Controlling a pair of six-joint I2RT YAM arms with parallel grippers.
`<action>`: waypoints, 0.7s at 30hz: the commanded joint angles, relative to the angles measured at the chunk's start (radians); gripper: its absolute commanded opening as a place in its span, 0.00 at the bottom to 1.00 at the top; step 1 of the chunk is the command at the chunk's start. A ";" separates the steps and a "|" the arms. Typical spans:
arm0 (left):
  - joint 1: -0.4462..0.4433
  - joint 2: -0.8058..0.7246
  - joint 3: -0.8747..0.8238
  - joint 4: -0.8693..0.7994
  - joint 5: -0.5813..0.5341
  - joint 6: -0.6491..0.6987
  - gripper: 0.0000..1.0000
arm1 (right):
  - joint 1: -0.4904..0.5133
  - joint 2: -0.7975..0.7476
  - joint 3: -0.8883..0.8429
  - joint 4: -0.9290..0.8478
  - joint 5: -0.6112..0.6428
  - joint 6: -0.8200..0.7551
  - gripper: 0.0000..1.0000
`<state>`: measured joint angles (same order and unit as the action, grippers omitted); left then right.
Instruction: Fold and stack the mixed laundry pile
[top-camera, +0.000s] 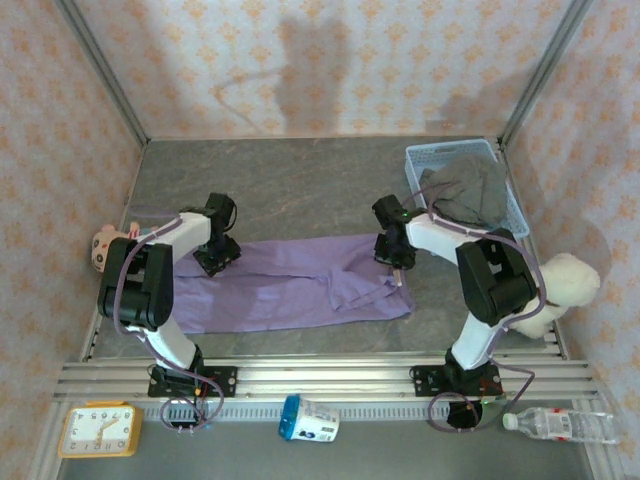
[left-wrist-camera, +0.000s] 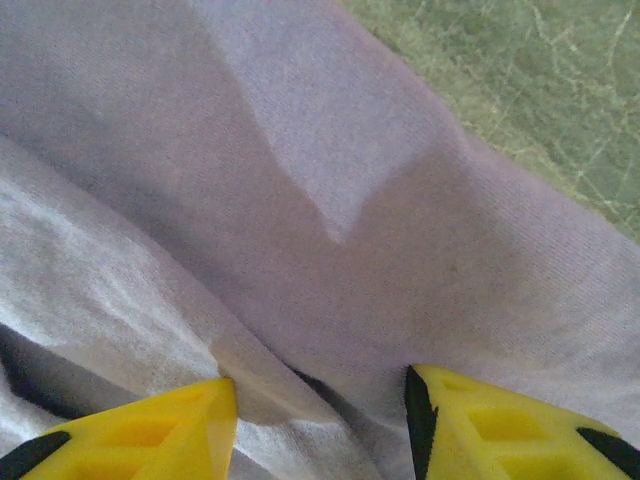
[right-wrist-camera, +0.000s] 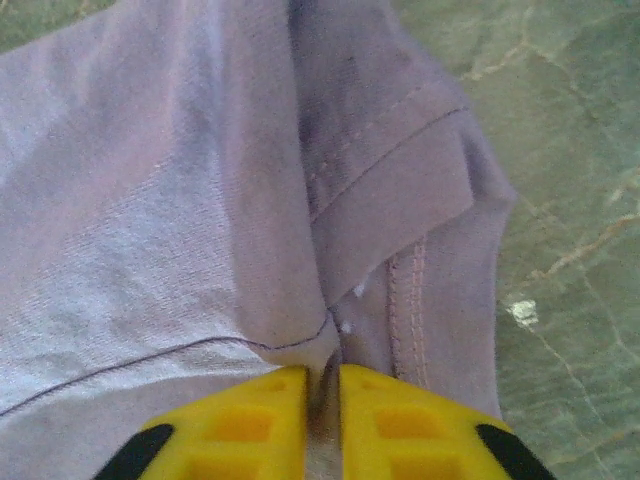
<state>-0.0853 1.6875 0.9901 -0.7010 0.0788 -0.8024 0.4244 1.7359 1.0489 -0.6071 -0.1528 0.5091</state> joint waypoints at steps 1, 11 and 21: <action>-0.001 0.024 -0.012 0.006 -0.010 0.010 0.48 | -0.014 -0.079 -0.009 -0.047 0.095 0.013 0.13; -0.002 0.048 0.029 -0.010 -0.003 0.006 0.48 | -0.113 -0.026 -0.002 -0.015 0.039 0.004 0.05; -0.009 0.046 0.024 -0.005 -0.005 -0.015 0.48 | -0.066 -0.184 -0.092 -0.039 -0.164 -0.016 0.37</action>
<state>-0.0856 1.7161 1.0134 -0.6983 0.0784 -0.8051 0.3340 1.6020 0.9760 -0.5941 -0.2565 0.5133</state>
